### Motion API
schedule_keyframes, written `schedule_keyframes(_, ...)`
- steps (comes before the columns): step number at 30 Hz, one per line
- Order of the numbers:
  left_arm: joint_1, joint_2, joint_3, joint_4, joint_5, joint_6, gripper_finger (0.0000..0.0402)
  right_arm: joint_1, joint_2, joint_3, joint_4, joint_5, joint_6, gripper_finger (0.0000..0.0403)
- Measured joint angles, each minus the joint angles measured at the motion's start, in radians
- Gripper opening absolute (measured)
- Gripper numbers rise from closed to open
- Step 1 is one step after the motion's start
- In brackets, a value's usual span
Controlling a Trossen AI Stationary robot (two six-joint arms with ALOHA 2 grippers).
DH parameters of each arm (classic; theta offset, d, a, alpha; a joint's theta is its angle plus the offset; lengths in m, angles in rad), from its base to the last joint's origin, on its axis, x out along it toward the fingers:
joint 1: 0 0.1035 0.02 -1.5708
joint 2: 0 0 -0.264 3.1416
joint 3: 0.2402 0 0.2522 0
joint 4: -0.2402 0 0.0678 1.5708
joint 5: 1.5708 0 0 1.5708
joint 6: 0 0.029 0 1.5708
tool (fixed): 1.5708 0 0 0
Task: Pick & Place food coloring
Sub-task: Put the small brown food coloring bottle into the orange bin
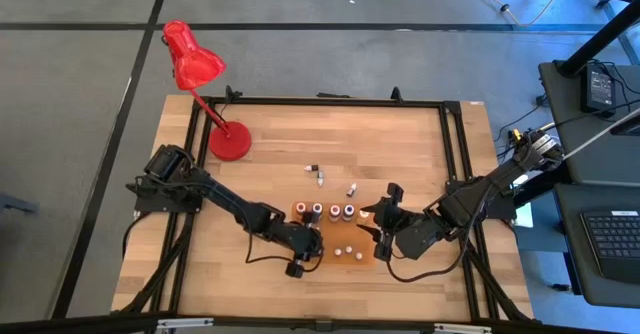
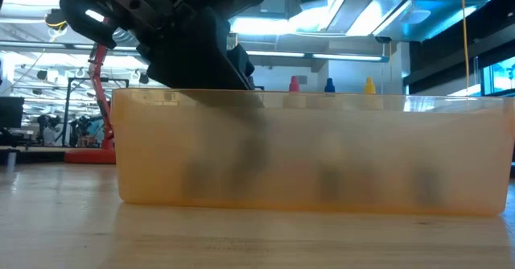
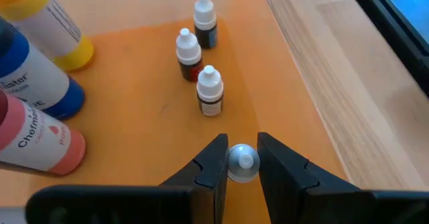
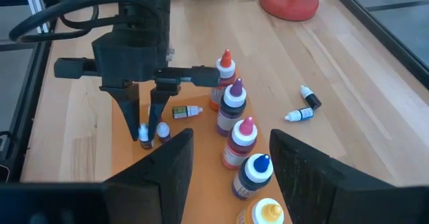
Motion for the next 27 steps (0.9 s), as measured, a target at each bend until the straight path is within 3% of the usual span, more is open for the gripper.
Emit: schedule_keyframes(27, 0.000, 0.000, 0.000, 0.004, 0.009, 0.023, 0.0072, 0.000, 0.000, 0.000, 0.000, -0.001, -0.002, 0.0198)
